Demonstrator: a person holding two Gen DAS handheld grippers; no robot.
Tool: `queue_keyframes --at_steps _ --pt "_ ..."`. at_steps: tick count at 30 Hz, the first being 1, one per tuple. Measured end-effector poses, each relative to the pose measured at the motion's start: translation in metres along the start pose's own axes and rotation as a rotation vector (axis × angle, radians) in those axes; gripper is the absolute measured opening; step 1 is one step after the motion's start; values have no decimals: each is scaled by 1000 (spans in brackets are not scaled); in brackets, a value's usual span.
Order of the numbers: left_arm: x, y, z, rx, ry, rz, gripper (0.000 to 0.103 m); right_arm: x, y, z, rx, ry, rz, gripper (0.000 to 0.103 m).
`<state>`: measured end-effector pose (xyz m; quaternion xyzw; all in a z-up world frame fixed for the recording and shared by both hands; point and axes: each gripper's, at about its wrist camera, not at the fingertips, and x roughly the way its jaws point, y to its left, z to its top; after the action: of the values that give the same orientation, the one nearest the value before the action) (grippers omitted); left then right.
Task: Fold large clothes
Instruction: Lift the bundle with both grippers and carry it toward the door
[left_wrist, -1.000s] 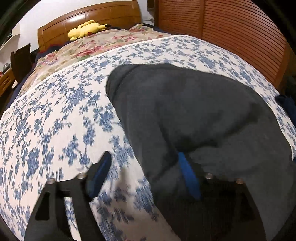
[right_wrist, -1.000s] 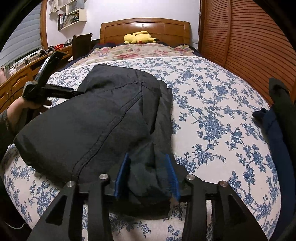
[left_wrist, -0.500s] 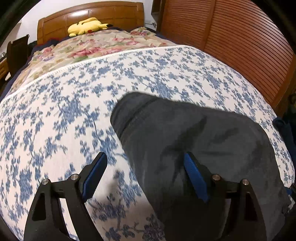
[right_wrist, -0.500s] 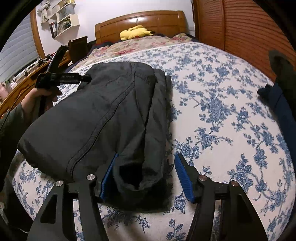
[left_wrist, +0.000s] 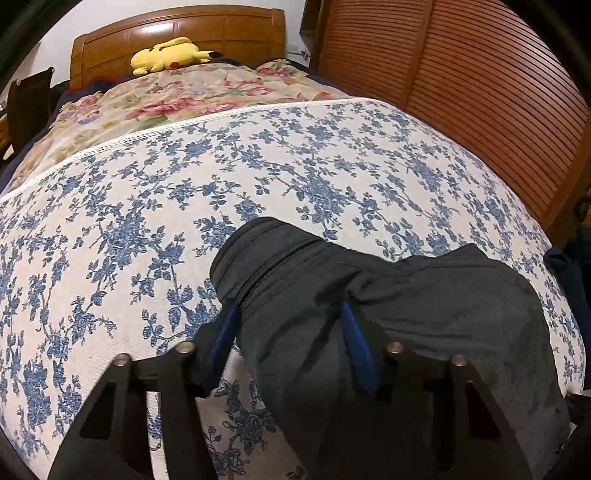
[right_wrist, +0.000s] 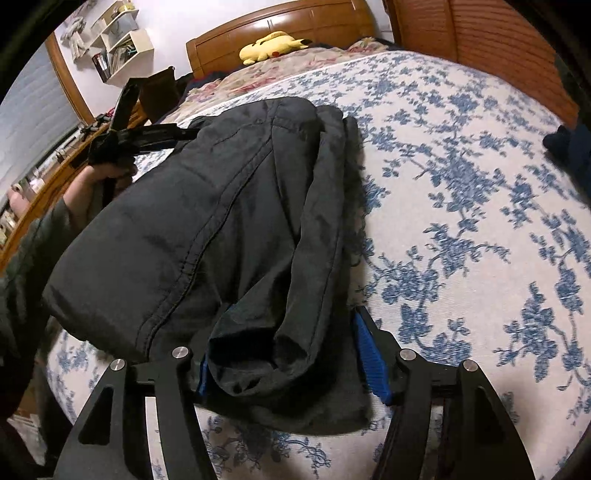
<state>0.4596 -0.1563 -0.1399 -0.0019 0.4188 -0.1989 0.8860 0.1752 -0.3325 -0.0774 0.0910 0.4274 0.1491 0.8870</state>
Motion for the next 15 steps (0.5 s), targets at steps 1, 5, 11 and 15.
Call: queue_keyframes --at_steps 1,5,11,15 --pt "0 -1 0 3 1 -1 48 2 -1 1 6 6 22 47" --pt "-4 -5 1 27 3 -4 30 6 1 2 1 0 64 29" --pt "-26 -12 3 64 -39 55 14 0 14 4 -50 -85 28 17" --pt "-53 -18 3 81 -82 71 12 -13 14 10 -48 -159 36 15"
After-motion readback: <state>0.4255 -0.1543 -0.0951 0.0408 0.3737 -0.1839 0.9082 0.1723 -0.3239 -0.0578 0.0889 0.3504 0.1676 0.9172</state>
